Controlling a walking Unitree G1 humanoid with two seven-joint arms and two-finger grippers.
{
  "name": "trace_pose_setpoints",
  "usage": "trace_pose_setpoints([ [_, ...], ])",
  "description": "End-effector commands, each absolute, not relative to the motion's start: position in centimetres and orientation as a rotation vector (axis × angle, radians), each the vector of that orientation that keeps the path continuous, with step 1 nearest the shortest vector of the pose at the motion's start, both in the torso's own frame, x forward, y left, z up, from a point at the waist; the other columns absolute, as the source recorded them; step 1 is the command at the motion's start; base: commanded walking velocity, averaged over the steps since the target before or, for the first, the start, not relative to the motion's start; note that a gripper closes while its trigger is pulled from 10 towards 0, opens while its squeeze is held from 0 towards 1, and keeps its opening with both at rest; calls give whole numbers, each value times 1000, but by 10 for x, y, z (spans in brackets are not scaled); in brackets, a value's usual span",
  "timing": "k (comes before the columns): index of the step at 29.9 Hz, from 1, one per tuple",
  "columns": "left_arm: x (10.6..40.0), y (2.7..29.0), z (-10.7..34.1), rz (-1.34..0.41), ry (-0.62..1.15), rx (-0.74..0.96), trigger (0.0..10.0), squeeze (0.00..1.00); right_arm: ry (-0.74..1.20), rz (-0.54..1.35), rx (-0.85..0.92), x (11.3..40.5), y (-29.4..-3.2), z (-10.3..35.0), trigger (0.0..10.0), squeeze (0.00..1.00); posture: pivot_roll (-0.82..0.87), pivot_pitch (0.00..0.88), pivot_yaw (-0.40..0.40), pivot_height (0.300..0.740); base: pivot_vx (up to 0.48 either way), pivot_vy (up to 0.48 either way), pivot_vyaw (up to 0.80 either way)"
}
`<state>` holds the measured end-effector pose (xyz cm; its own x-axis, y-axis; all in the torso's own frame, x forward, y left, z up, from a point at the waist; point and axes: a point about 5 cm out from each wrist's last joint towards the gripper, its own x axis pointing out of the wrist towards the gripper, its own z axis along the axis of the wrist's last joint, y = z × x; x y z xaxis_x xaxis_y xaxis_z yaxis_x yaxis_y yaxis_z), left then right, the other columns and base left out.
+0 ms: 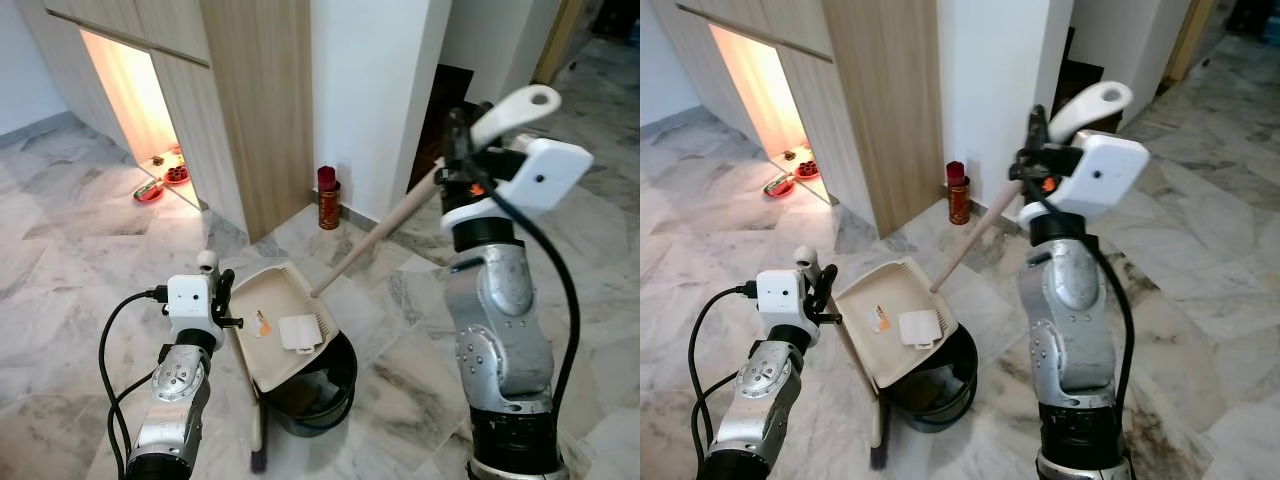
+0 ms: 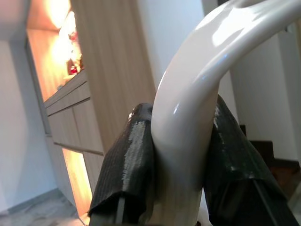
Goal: Sweep floor
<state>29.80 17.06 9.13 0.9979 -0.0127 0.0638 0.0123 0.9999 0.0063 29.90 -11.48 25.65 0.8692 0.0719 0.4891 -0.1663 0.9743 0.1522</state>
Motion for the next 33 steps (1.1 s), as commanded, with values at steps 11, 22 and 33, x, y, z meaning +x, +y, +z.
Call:
trace_pose_setpoints([
  [11, 300, 168, 99, -34, -106, 7, 10000, 0, -722, 216, 76, 277, -96, 283, 10000, 0, -16, 0, 18, 740, 0, 0, 0],
  [22, 302, 169, 101, -36, -109, 6, 10000, 0, -790, 284, 42, 265, -79, 287, 10000, 0, -12, 0, 21, 740, 0, 0, 0],
  [33, 302, 169, 101, -39, -109, 6, 10000, 0, -861, 422, -133, 251, -57, 287, 10000, 0, -15, 0, 23, 740, 0, 0, 0],
])
